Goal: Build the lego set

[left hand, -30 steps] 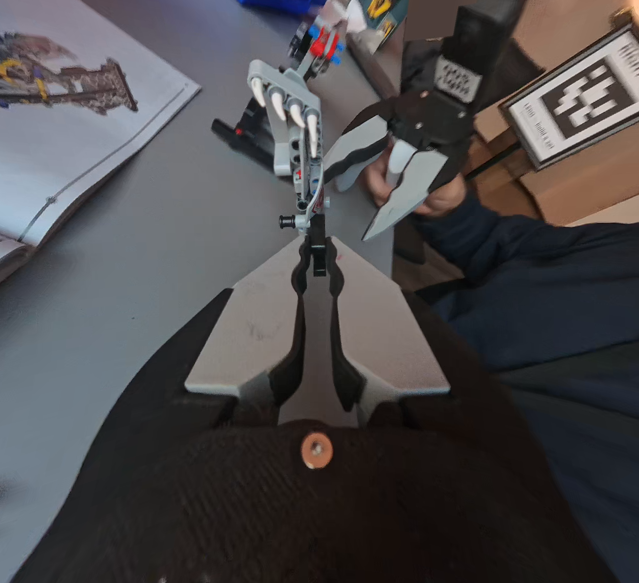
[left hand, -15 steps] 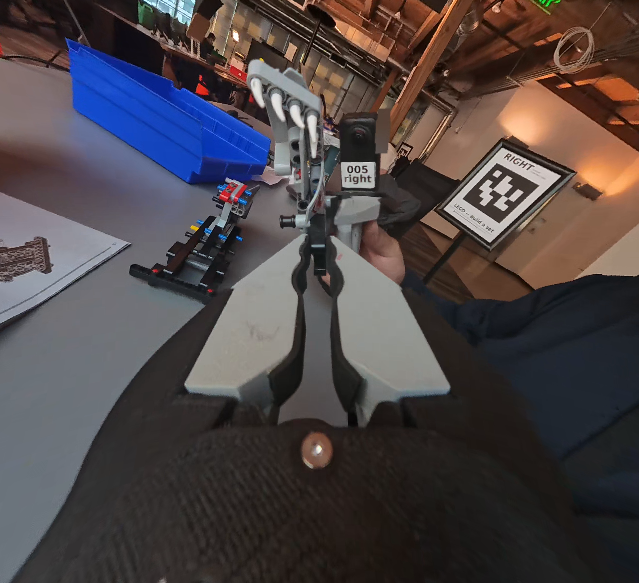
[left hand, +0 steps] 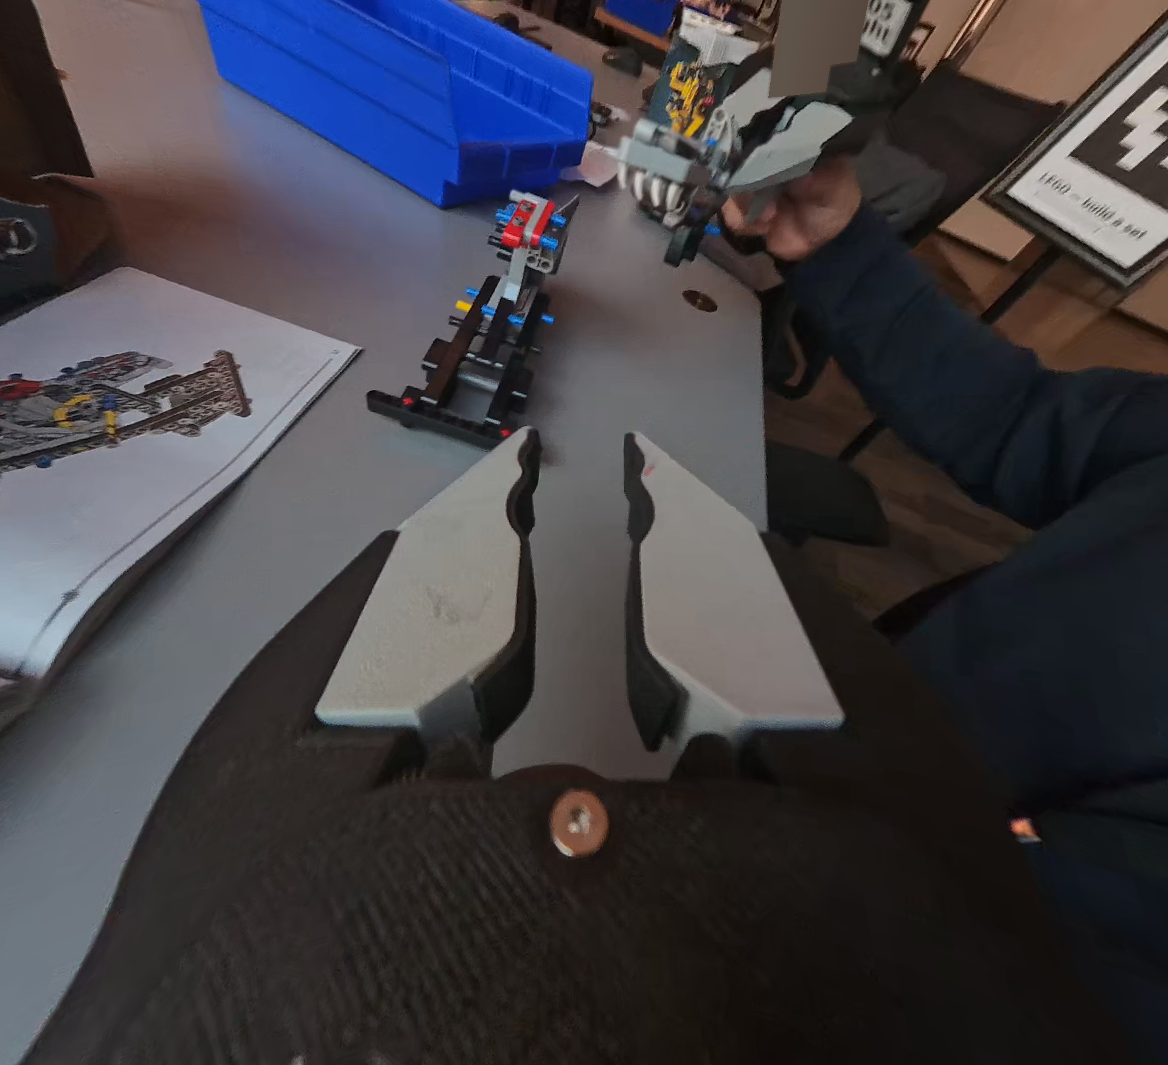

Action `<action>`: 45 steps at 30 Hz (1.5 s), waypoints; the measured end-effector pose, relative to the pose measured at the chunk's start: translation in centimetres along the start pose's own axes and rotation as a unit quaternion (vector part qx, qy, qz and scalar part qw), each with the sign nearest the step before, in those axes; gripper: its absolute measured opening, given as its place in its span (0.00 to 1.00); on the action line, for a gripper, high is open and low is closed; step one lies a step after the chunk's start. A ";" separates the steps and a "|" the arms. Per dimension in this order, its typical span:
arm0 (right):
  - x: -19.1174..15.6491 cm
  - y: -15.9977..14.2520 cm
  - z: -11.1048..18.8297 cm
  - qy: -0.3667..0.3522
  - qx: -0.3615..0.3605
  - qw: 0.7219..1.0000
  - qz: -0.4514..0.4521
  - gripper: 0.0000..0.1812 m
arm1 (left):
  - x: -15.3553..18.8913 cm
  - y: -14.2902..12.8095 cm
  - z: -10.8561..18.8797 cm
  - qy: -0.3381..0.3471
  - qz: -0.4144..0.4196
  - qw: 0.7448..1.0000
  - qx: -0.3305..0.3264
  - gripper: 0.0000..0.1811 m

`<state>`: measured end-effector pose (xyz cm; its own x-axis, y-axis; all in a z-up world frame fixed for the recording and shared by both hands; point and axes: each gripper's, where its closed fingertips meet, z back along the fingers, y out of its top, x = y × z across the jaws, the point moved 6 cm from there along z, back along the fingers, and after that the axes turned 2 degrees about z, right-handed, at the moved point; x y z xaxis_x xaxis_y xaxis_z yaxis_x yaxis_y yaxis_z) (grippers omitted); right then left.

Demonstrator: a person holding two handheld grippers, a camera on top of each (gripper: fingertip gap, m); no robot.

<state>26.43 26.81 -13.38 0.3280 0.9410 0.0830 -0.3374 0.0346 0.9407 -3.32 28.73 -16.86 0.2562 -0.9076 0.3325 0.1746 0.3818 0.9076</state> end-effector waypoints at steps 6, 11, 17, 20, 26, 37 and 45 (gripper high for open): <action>1.6 -0.8 0.1 0.042 -0.023 0.999 0.014 0.04 | -1.8 0.0 -1.5 0.031 -0.040 0.998 -0.032 0.15; 0.9 -1.5 -3.1 0.073 -0.065 0.994 0.041 0.04 | -3.3 -0.7 -1.8 0.060 -0.061 0.995 -0.046 0.14; 0.4 -1.6 -5.1 0.081 -0.081 0.991 0.062 0.04 | -4.4 -0.5 0.4 0.095 -0.051 0.993 -0.039 0.15; 0.3 -0.9 -5.3 0.082 -0.066 0.992 0.068 0.04 | -4.9 0.0 3.2 0.129 -0.060 0.990 -0.025 0.17; -0.3 -0.1 -6.3 0.093 -0.056 0.991 0.078 0.04 | -4.9 -1.3 9.1 0.159 -0.048 0.986 -0.012 0.18; -0.2 2.2 -7.4 0.091 -0.058 0.990 0.094 0.04 | -5.2 -3.3 11.5 0.151 -0.018 0.988 0.010 0.18; 0.5 2.6 -7.4 0.091 -0.046 0.991 0.088 0.04 | -4.6 -3.6 11.3 0.178 -0.055 0.982 -0.004 0.18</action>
<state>19.16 29.86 -13.35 0.0954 0.9800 0.1747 -0.4572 -0.1127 0.8822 -15.82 29.54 -18.79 0.5524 -0.8248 0.1210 0.2264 0.2882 0.9304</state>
